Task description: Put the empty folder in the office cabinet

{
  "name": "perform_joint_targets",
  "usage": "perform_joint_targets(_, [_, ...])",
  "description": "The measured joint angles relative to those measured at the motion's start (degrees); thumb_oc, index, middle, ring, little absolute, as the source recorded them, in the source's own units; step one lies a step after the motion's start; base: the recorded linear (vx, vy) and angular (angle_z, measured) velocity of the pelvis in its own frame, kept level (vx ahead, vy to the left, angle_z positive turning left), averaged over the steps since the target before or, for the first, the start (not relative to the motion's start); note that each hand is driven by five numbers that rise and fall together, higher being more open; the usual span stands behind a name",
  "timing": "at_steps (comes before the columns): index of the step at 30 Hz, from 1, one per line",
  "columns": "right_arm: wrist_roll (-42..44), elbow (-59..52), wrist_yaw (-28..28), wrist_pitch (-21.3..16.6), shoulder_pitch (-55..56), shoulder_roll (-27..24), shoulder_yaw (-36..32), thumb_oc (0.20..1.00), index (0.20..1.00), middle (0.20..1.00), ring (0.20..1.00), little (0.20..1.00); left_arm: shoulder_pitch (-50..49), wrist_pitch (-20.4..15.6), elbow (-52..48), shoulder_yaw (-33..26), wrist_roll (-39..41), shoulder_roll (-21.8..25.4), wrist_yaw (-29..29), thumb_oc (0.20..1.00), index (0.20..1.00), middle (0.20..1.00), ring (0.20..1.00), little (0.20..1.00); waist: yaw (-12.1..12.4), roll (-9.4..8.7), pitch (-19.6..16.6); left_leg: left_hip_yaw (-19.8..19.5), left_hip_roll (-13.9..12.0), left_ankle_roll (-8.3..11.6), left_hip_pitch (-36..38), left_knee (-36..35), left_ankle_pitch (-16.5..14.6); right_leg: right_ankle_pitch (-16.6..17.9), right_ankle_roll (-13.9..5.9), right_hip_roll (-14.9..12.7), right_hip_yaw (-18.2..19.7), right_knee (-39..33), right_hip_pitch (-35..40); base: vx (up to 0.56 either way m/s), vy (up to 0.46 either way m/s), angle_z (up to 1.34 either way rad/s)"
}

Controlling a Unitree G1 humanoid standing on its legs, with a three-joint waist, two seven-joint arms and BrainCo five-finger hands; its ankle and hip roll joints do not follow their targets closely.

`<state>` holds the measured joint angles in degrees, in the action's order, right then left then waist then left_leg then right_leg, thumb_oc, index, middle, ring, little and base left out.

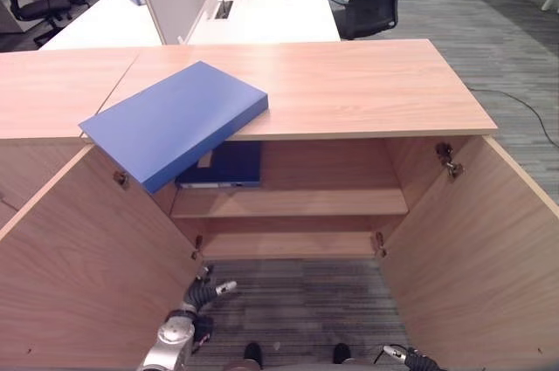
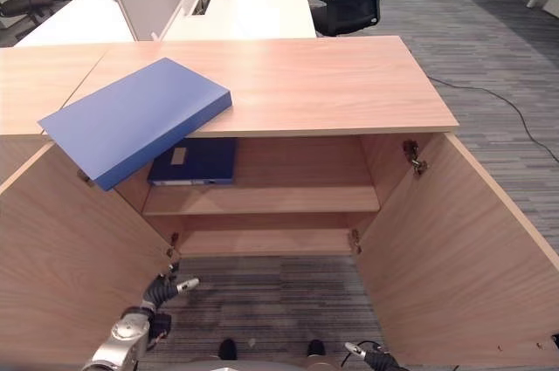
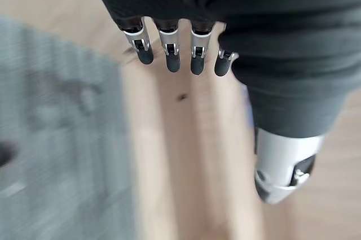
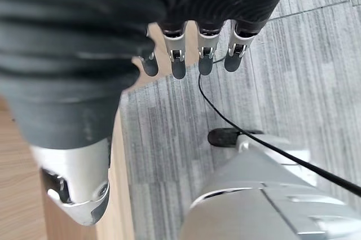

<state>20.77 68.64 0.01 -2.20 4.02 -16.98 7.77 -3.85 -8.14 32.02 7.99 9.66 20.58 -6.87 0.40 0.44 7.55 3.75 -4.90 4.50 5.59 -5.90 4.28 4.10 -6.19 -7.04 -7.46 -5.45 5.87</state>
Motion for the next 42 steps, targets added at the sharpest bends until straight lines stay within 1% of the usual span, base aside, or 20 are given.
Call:
perform_joint_targets(1, [0.00, -0.11, -0.03, 0.02, 0.01, 0.06, -0.48, 1.000, 1.000, 1.000, 1.000, 1.000, -0.46, -0.08, -1.11, -1.04, -0.45, 0.32, -0.60, 1.000, 1.000, 1.000, 1.000, 1.000, 0.39, 0.24, -0.09, -0.13, 0.00, 0.07, -0.01, 0.00, -0.08, 0.00, -0.01, -0.02, -0.12, 0.00, 0.15, 0.01, -0.066, 0.04])
perform_joint_targets(3, [-0.06, -1.30, -0.34, -0.30, 0.49, 0.43, -1.55, 1.000, 1.000, 1.000, 1.000, 1.000, -3.51, 0.58, -8.88, -5.52, -5.78, 1.46, -3.96, 1.000, 1.000, 1.000, 1.000, 1.000, 0.27, 0.16, -0.15, -0.21, -0.24, 0.42, -0.23, -0.01, -0.48, -0.03, -0.04, 0.16, -0.24, -0.01, 0.26, 0.02, -0.039, 0.05])
perform_joint_targets(4, [-0.60, -1.17, -1.42, -0.46, 1.38, 0.42, -1.64, 1.000, 1.000, 1.000, 1.000, 1.000, -4.66, -0.41, -11.93, -7.67, -11.11, 3.71, -8.10, 1.000, 1.000, 1.000, 1.000, 1.000, 1.20, 0.23, -0.76, -0.74, -0.43, 0.46, -0.28, -0.01, -0.46, -0.27, 0.12, 0.37, -0.71, 0.00, 0.38, 0.03, -0.050, 0.12])
perform_joint_targets(8, [-2.22, -0.88, -2.50, -0.50, 2.61, 0.26, -1.65, 1.000, 1.000, 1.000, 1.000, 1.000, -5.95, 0.46, -13.67, -12.22, -19.98, 4.84, -15.33, 1.000, 1.000, 1.000, 1.000, 1.000, 2.46, 0.14, -1.56, -1.22, -0.54, 0.54, -0.23, 0.00, -0.38, -0.40, 0.31, 0.49, -1.12, -0.01, 0.28, 0.02, -0.038, 0.09])
perform_joint_targets(11, [-2.21, -0.88, -2.57, -0.38, 2.50, 0.52, -1.61, 1.000, 1.000, 1.000, 1.000, 1.000, -5.95, 1.33, -14.60, -12.63, -24.83, 4.78, -19.28, 1.000, 1.000, 1.000, 1.000, 1.000, 3.06, -0.19, -1.76, -1.29, -0.53, 0.66, -0.25, 0.00, -0.27, -0.35, 0.26, 0.49, -1.17, 0.00, 0.50, 0.00, 0.000, 0.00])
perform_joint_targets(15, [-2.20, -0.72, -2.98, -0.33, 2.24, 1.43, -1.58, 1.000, 1.000, 1.000, 1.000, 1.000, -5.94, 1.67, -16.47, -12.62, -27.18, 4.75, -22.10, 1.000, 1.000, 1.000, 1.000, 1.000, 3.25, -0.88, -2.27, -1.37, -0.56, 0.67, -0.26, 0.00, -0.28, -0.38, 0.29, 0.54, -1.24, 0.00, 0.69, 0.00, 0.000, 0.00])
perform_joint_targets(19, [-2.20, -0.69, -4.07, -0.30, 1.99, 1.74, -1.37, 1.000, 1.000, 1.000, 1.000, 1.000, -5.91, 1.87, -18.99, -12.64, -29.18, 4.01, -25.39, 1.000, 1.000, 1.000, 1.000, 1.000, 3.26, -0.95, -2.30, -1.45, -0.55, 0.69, -0.27, 0.00, -0.24, -0.39, 0.30, 0.57, -1.34, 0.00, 0.87, -0.03, -0.015, 0.00])
perform_joint_targets(23, [-2.21, -0.61, -4.49, -0.30, 2.05, 1.75, -1.38, 1.000, 1.000, 1.000, 1.000, 1.000, -5.92, 1.83, -21.14, -12.75, -29.35, 4.35, -26.14, 1.000, 1.000, 1.000, 1.000, 1.000, 3.26, -0.85, -2.24, -1.50, -0.60, 0.69, -0.19, 0.00, -0.25, -0.40, 0.32, 0.60, -1.39, 0.00, 0.99, 0.01, -0.004, 0.00])
perform_joint_targets(26, [-2.21, -0.50, -4.48, -0.29, 2.18, 1.74, -1.38, 1.000, 1.000, 1.000, 1.000, 1.000, -5.92, 1.88, -22.89, -12.87, -31.59, 6.13, -26.34, 1.000, 1.000, 1.000, 1.000, 1.000, 3.28, -0.82, -2.22, -1.50, -0.62, 0.70, -0.21, -0.01, -0.27, -0.41, 0.33, 0.59, -1.39, -0.01, 1.00, 0.01, -0.003, 0.00])
perform_joint_targets(27, [-2.21, -0.50, -4.46, -0.29, 2.24, 1.74, -1.38, 1.000, 1.000, 1.000, 1.000, 1.000, -5.90, 1.88, -23.70, -12.96, -31.99, 7.22, -26.37, 1.000, 1.000, 1.000, 1.000, 1.000, 3.29, -0.76, -2.19, -1.50, -0.61, 0.70, -0.20, -0.01, -0.27, -0.41, 0.33, 0.58, -1.39, -0.01, 0.99, 0.00, 0.000, 0.00])
perform_joint_targets(28, [-2.21, -0.50, -4.42, -0.29, 2.30, 1.74, -1.38, 1.000, 1.000, 1.000, 1.000, 1.000, -5.89, 1.88, -24.97, -13.13, -34.18, 10.33, -26.36, 1.000, 1.000, 1.000, 1.000, 1.000, 3.28, -0.76, -2.18, -1.49, -0.62, 0.70, -0.20, -0.01, -0.27, -0.41, 0.33, 0.60, -1.40, -0.01, 0.99, 0.00, 0.000, 0.00])
perform_joint_targets(29, [-2.20, -0.52, -4.41, -0.29, 2.39, 1.73, -1.40, 1.000, 1.000, 1.000, 1.000, 1.000, -5.85, 1.84, -25.81, -14.15, -35.74, 11.86, -26.41, 1.000, 1.000, 1.000, 1.000, 1.000, 3.26, -0.71, -2.14, -1.47, -0.61, 0.70, -0.19, -0.01, -0.27, -0.41, 0.33, 0.60, -1.39, -0.01, 1.00, 0.00, 0.000, 0.00])
perform_joint_targets(30, [-2.21, -0.51, -4.25, -0.29, 2.52, 1.75, -1.36, 1.000, 1.000, 1.000, 1.000, 1.000, -5.23, 2.14, -26.93, -16.35, -37.26, 12.34, -26.69, 1.000, 1.000, 1.000, 1.000, 1.000, 3.25, -0.47, -2.12, -1.43, -0.57, 0.70, -0.11, -0.01, -0.27, -0.41, 0.32, 0.53, -1.38, -0.01, 1.04, 0.00, 0.000, 0.00])
perform_joint_targets(31, [-2.20, -0.51, -4.09, -0.29, 2.57, 1.74, -1.35, 1.000, 1.000, 1.000, 1.000, 1.000, -5.21, 2.29, -27.95, -17.09, -37.74, 12.90, -26.82, 1.000, 1.000, 1.000, 1.000, 1.000, 3.21, -0.42, -2.12, -1.43, -0.57, 0.70, 0.01, -0.01, -0.27, -0.41, 0.32, 0.52, -1.37, -0.01, 1.04, 0.00, 0.000, 0.00])
perform_joint_targets(33, [-2.20, -0.48, -3.71, -0.30, 2.64, 1.63, -1.36, 1.000, 1.000, 1.000, 1.000, 1.000, -4.96, 2.46, -29.95, -17.47, -38.39, 15.32, -26.97, 1.000, 1.000, 1.000, 1.000, 1.000, 3.23, -0.01, -1.86, -1.40, -0.59, 0.71, 0.51, -0.01, -0.26, -0.41, 0.32, 0.55, -1.37, -0.01, 1.24, 0.00, 0.000, 0.00])
perform_joint_targets(34, [-2.20, -0.49, -3.66, -0.30, 2.63, 1.58, -1.39, 1.000, 1.000, 1.000, 1.000, 1.000, -4.77, 2.32, -30.47, -17.47, -39.16, 16.30, -27.09, 1.000, 1.000, 1.000, 1.000, 1.000, 3.25, -0.18, -1.93, -1.38, -0.59, 0.71, 0.67, -0.01, -0.27, -0.41, 0.32, 0.56, -1.36, -0.01, 1.35, 0.00, 0.000, 0.00])
perform_joint_targets(35, [-2.20, -0.49, -3.50, -0.31, 2.53, 1.50, -1.24, 1.000, 1.000, 1.000, 1.000, 1.000, -4.31, 2.21, -30.55, -17.49, -40.27, 16.93, -27.30, 1.000, 1.000, 1.000, 1.000, 1.000, 3.18, 0.59, -1.59, -1.37, -0.58, 0.71, 0.72, -0.01, -0.29, -0.41, 0.32, 0.51, -1.32, -0.01, 1.27, 0.00, 0.000, 0.00])
perform_joint_targets(36, [-2.20, -0.50, -3.19, -0.33, 2.51, 1.45, -1.11, 1.000, 1.000, 1.000, 1.000, 1.000, -3.92, 2.14, -30.62, -17.44, -40.54, 18.37, -27.26, 1.000, 1.000, 1.000, 1.000, 1.000, 3.11, 0.39, -1.66, -1.34, -0.61, 0.72, 0.70, -0.01, -0.28, -0.40, 0.31, 0.57, -1.28, -0.01, 1.20, 0.00, 0.000, 0.00])
perform_joint_targets(39, [-2.20, -0.48, -2.77, -0.32, 2.50, 1.42, -1.07, 1.000, 1.000, 1.000, 1.000, 1.000, -2.73, 1.80, -30.76, -17.50, -41.74, 18.64, -27.35, 1.000, 1.000, 1.000, 1.000, 1.000, 3.15, 0.81, -1.60, -1.32, -0.60, 0.72, 0.73, -0.01, -0.28, -0.40, 0.31, 0.54, -1.26, -0.01, 1.24, 0.00, 0.000, 0.00])
perform_joint_targets(42, [-2.19, -0.42, -2.28, -0.38, 2.72, 1.41, -0.79, 1.000, 1.000, 1.000, 1.000, 1.000, -2.11, 1.60, -31.23, -17.18, -42.75, 20.89, -27.20, 1.000, 1.000, 1.000, 1.000, 1.000, 2.76, 0.81, -1.61, -1.20, -0.60, 0.73, 0.77, -0.01, -0.27, -0.40, 0.31, 0.55, -1.17, -0.01, 1.20, 0.00, 0.000, 0.00])
